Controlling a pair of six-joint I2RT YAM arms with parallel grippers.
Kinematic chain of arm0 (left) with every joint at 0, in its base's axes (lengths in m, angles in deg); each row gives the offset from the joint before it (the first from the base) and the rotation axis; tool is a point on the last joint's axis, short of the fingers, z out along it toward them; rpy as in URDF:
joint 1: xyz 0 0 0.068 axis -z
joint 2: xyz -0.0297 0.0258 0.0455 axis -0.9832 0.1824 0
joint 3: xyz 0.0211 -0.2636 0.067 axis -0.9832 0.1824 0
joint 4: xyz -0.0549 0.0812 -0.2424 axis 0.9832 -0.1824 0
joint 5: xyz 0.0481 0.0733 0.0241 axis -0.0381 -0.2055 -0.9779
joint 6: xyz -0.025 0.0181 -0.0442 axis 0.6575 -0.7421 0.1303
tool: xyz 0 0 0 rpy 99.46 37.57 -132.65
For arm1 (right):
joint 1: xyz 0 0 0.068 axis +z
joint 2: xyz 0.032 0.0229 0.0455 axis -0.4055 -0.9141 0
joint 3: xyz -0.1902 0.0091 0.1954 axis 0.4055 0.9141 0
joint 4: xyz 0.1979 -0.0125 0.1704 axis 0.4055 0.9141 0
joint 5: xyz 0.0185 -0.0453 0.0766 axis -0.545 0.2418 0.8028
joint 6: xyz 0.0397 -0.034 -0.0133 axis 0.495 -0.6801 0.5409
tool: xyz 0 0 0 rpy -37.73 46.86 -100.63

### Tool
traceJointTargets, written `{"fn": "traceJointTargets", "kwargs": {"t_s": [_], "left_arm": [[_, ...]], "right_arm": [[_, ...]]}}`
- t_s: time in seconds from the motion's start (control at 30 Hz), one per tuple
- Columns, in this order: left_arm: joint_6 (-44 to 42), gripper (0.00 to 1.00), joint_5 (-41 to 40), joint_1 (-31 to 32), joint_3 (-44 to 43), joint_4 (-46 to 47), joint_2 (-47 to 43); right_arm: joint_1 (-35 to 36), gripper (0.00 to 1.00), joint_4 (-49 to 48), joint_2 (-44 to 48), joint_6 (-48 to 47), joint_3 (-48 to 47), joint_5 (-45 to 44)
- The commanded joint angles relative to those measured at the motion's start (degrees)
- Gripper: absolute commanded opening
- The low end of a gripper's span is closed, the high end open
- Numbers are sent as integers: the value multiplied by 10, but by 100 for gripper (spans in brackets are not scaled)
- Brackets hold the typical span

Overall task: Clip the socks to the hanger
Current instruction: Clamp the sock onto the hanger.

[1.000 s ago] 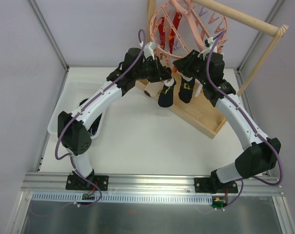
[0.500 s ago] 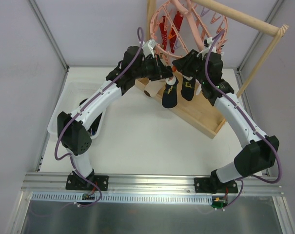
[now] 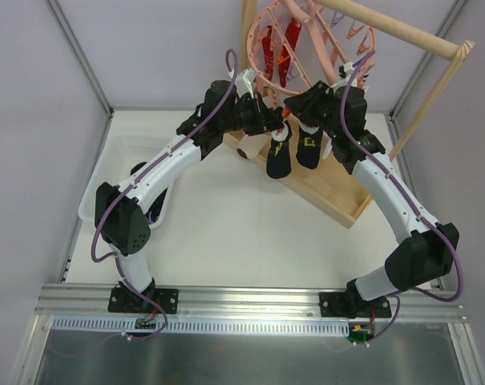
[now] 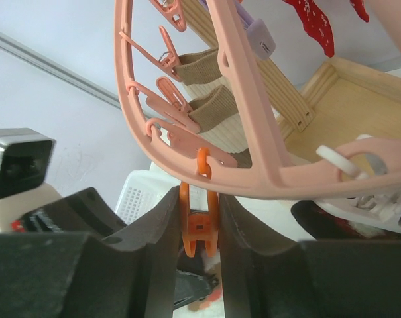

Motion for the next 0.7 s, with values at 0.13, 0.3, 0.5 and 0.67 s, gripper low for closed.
{"fn": "traceJointTargets", "kwargs": {"t_s": [0.13, 0.3, 0.5, 0.67], "left_arm": [[-8, 0, -20, -1, 23, 37, -33], [-7, 0, -11, -1, 15, 42, -30], [0, 0, 2, -1, 2, 43, -19], [9, 0, 5, -5, 3, 43, -19]], "right_arm": [[-11, 1, -34, 6, 37, -9, -19], [-11, 1, -40, 4, 37, -6, -14], [-5, 1, -48, -1, 15, 1, -15], [-4, 1, -49, 4, -9, 4, -26]]}}
